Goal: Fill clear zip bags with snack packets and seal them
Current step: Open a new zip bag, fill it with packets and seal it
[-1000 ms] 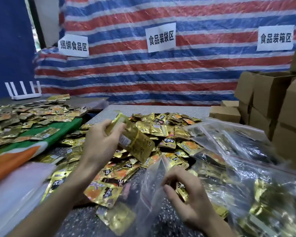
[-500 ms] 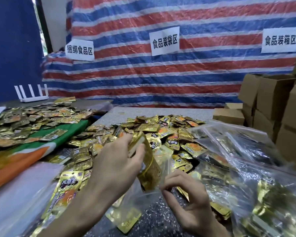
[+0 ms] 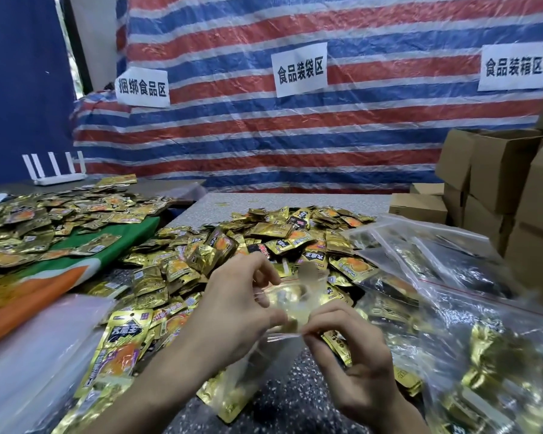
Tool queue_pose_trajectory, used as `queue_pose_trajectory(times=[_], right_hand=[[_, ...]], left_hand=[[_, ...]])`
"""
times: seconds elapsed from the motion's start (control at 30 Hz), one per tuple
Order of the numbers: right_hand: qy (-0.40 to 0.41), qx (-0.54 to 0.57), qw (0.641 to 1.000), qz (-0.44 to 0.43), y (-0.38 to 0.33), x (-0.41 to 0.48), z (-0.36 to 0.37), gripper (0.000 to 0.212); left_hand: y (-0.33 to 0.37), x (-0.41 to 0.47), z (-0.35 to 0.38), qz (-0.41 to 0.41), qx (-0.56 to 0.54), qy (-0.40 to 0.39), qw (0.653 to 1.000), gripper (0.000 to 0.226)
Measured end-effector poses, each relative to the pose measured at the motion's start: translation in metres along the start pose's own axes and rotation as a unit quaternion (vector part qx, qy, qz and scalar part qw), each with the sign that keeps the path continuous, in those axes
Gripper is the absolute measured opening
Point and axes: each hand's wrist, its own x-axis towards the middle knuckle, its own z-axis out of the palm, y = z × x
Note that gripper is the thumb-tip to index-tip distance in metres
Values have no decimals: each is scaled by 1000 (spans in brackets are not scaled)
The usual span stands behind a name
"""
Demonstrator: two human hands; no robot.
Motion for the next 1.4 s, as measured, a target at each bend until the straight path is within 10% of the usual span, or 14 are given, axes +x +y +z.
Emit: queue_pose_trajectory(times=[0.33,0.5,0.77,1.3,1.4], right_hand=[[89,-30,995,-16,-2,10,-20,8],[108,-32,994,-2,0,9,-22,8],[98,-23,995,-1,3,10,-22,9],[9,-51,998,39,-2,8,-19,17],[-15,-80,996,37,0,6,-17,15]], left_hand=[[-4,17,-2,-19,-290,37,956,29],[-50,39,29,-17,-157,59,986,7],[-132,50,102,-70,116,-155,979,83],[-142,46,96,-58,-20,-37,997,16],[-133,45,81,-76,-16,6,997,35]])
